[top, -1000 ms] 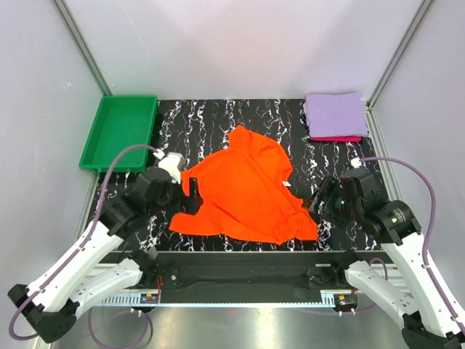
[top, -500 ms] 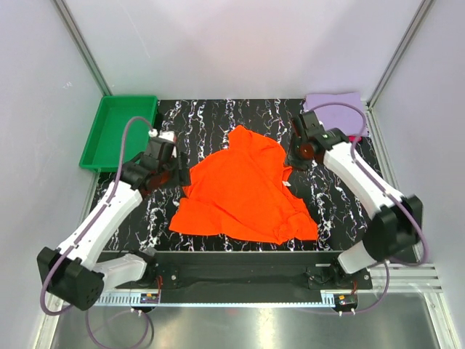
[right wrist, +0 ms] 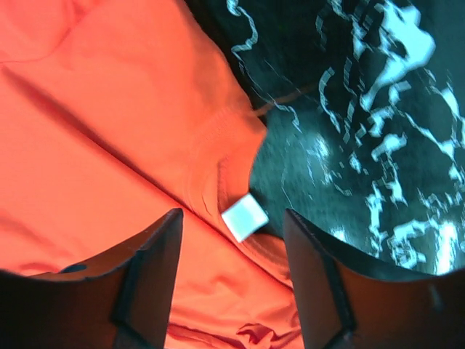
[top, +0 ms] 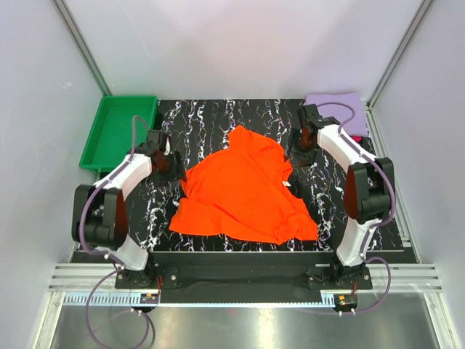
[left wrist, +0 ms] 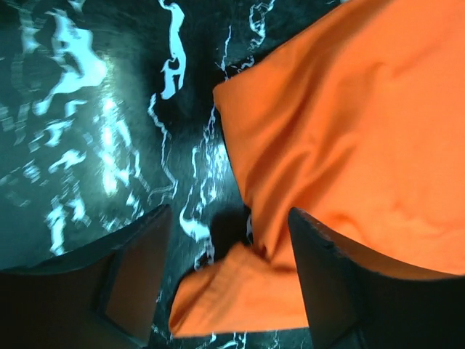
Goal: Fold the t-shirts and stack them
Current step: Flatten the tshirt out
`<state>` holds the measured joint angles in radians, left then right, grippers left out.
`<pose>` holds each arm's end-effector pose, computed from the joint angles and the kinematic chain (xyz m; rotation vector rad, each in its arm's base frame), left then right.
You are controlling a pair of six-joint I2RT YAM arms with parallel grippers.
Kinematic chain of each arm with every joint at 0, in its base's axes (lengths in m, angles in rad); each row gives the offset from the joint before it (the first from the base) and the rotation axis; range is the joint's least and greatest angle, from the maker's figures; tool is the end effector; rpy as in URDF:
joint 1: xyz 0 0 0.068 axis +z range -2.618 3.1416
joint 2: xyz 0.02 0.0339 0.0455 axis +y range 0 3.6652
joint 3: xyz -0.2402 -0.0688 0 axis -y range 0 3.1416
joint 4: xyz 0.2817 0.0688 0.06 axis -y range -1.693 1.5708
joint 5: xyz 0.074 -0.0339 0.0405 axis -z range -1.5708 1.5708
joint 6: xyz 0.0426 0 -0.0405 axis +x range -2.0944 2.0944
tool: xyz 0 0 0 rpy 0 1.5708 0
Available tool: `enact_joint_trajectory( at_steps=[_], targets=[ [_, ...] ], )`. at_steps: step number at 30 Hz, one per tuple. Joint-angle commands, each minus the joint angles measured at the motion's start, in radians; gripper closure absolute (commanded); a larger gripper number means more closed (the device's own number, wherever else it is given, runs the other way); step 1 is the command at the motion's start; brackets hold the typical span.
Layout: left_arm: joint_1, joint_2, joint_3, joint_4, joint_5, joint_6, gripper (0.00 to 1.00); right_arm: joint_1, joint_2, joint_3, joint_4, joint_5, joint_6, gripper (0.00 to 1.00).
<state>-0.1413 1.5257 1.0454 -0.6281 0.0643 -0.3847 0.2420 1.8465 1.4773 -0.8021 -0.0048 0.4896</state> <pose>0.3349 -0.0504 0.1722 -0.3076 2.6832 -0.2492 0.4030 0.0997 0.1915 0.3398 2.7419 0.2063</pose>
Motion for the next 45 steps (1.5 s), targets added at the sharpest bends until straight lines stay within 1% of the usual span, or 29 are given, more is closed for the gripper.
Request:
enact_joint_trajectory(
  at_steps=[1,3,5,10,14,18,21,22,23,27,29,30,31,33,34,35,36,37,39,45],
  targets=[
    [0.02,0.089,0.053,0.106,0.103,0.012,0.27,0.002,0.054,0.086,0.021,-0.07,-0.078,0.34],
    [0.023,0.132,0.082,0.107,0.106,0.013,0.26,-0.001,0.075,0.089,0.043,-0.087,-0.086,0.3],
    [0.025,0.174,0.096,0.113,0.106,0.015,0.26,-0.009,0.097,0.097,0.056,-0.109,-0.086,0.29],
    [0.025,0.244,0.142,0.117,0.149,0.007,0.27,-0.033,0.166,0.115,0.046,-0.112,-0.095,0.32],
    [0.025,0.278,0.145,0.123,0.154,-0.005,0.28,-0.043,0.165,0.08,0.083,-0.124,-0.114,0.32],
    [0.025,0.304,0.15,0.134,0.144,-0.014,0.3,-0.05,0.186,0.078,0.11,-0.161,-0.124,0.31],
    [0.025,0.329,0.16,0.139,0.147,-0.014,0.35,-0.05,0.223,0.104,0.092,-0.169,-0.132,0.34],
    [0.025,0.343,0.166,0.137,0.15,-0.013,0.39,-0.05,0.238,0.115,0.09,-0.169,-0.131,0.36],
    [0.025,0.347,0.174,0.136,0.154,-0.013,0.47,-0.053,0.243,0.117,0.089,-0.17,-0.132,0.36],
    [0.023,0.332,0.177,0.146,0.147,-0.016,0.6,-0.061,0.247,0.121,0.103,-0.187,-0.138,0.44],
    [0.025,0.318,0.183,0.142,0.147,-0.011,0.72,-0.064,0.258,0.135,0.096,-0.181,-0.138,0.47],
    [0.025,0.312,0.186,0.131,0.141,-0.011,0.78,-0.066,0.261,0.141,0.089,-0.182,-0.14,0.52],
    [0.026,0.307,0.199,0.122,0.135,-0.006,0.85,-0.066,0.267,0.155,0.081,-0.178,-0.143,0.63],
    [0.026,0.28,0.209,0.102,0.109,0.0,0.94,-0.069,0.264,0.164,0.078,-0.166,-0.148,0.74],
    [0.026,0.269,0.217,0.096,0.1,0.012,0.97,-0.07,0.26,0.179,0.07,-0.159,-0.152,0.87],
    [0.026,0.24,0.225,0.081,0.069,0.02,0.98,-0.07,0.255,0.19,0.052,-0.14,-0.155,0.91],
    [0.026,0.226,0.234,0.07,0.056,0.035,0.99,-0.07,0.25,0.21,0.044,-0.126,-0.157,0.92],
    [0.026,0.206,0.254,0.058,0.04,0.046,0.99,-0.07,0.237,0.221,0.032,-0.097,-0.161,0.99],
    [0.026,0.159,0.274,0.019,-0.007,0.067,0.99,-0.072,0.221,0.253,-0.023,-0.054,-0.163,1.0],
    [0.026,0.031,0.324,-0.051,-0.151,0.142,1.0,-0.072,0.102,0.353,-0.161,0.098,-0.166,1.0]
  ],
)
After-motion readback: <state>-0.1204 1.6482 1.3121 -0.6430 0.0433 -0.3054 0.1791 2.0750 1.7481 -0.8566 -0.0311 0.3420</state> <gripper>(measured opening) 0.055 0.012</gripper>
